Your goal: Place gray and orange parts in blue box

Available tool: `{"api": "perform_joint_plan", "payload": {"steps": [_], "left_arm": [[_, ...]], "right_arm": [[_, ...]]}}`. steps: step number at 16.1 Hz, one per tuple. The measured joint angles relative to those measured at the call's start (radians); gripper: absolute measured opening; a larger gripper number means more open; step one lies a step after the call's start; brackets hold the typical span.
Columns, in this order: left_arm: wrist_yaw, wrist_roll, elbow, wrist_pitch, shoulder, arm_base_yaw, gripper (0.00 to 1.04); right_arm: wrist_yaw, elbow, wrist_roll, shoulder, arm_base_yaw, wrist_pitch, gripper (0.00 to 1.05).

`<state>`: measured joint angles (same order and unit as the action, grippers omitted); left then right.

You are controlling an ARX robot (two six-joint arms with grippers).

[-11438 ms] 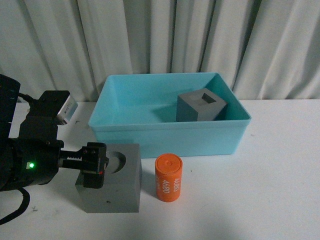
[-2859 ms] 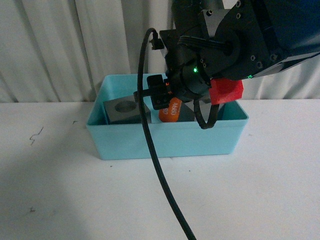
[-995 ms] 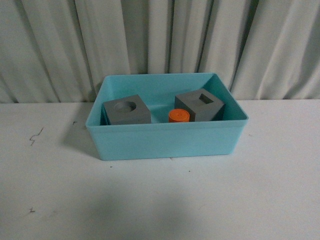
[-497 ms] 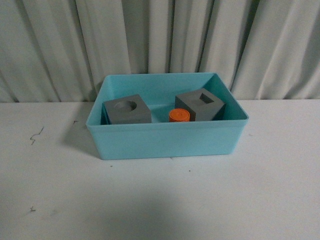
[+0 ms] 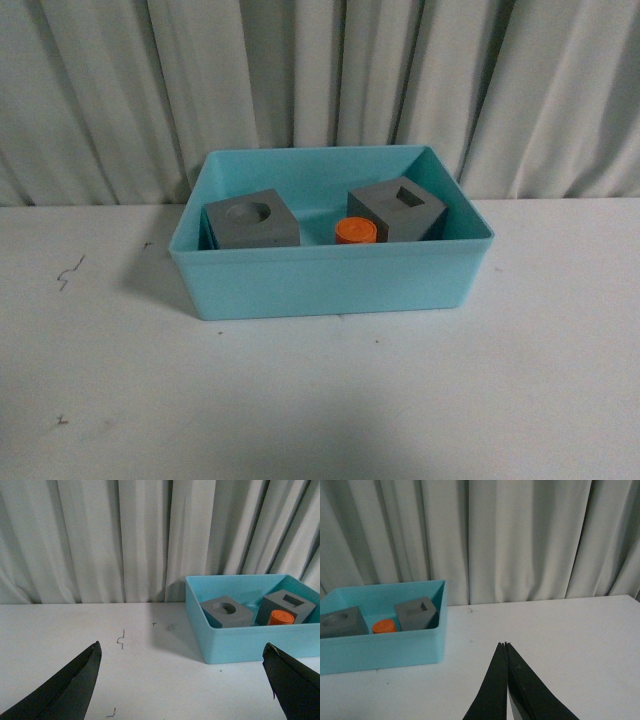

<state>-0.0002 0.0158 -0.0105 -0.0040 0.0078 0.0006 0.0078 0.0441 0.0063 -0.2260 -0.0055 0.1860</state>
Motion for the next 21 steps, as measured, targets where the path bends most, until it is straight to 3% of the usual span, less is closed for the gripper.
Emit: {"api": "perform_joint_plan", "payload": {"steps": [1, 2, 9, 10, 12, 17, 19, 21], "left_arm": [[0.0, 0.0, 0.0, 0.0, 0.0, 0.0, 0.98], [0.0, 0.0, 0.0, 0.001, 0.0, 0.0, 0.98], [0.0, 0.0, 0.0, 0.0, 0.0, 0.0, 0.98], [0.0, 0.0, 0.0, 0.0, 0.0, 0.0, 0.98], [0.0, 0.0, 0.0, 0.0, 0.0, 0.0, 0.98], [0.0, 0.0, 0.0, 0.0, 0.0, 0.0, 0.98], [0.0, 0.0, 0.0, 0.0, 0.0, 0.0, 0.98], [0.0, 0.0, 0.0, 0.0, 0.0, 0.0, 0.98]], "right_arm": [[-0.008, -0.033, 0.0, 0.052, 0.005, -0.012, 0.02], [-0.008, -0.032, 0.0, 0.222, 0.005, -0.19, 0.02], [-0.008, -0.032, 0.0, 0.222, 0.005, -0.19, 0.02], [-0.008, -0.032, 0.0, 0.222, 0.005, -0.19, 0.06], [-0.008, -0.032, 0.0, 0.222, 0.005, -0.19, 0.34], [-0.008, -0.032, 0.0, 0.222, 0.005, -0.19, 0.77], [-0.008, -0.032, 0.0, 0.222, 0.005, -0.19, 1.0], [-0.008, -0.032, 0.0, 0.222, 0.005, -0.19, 0.98]]}}
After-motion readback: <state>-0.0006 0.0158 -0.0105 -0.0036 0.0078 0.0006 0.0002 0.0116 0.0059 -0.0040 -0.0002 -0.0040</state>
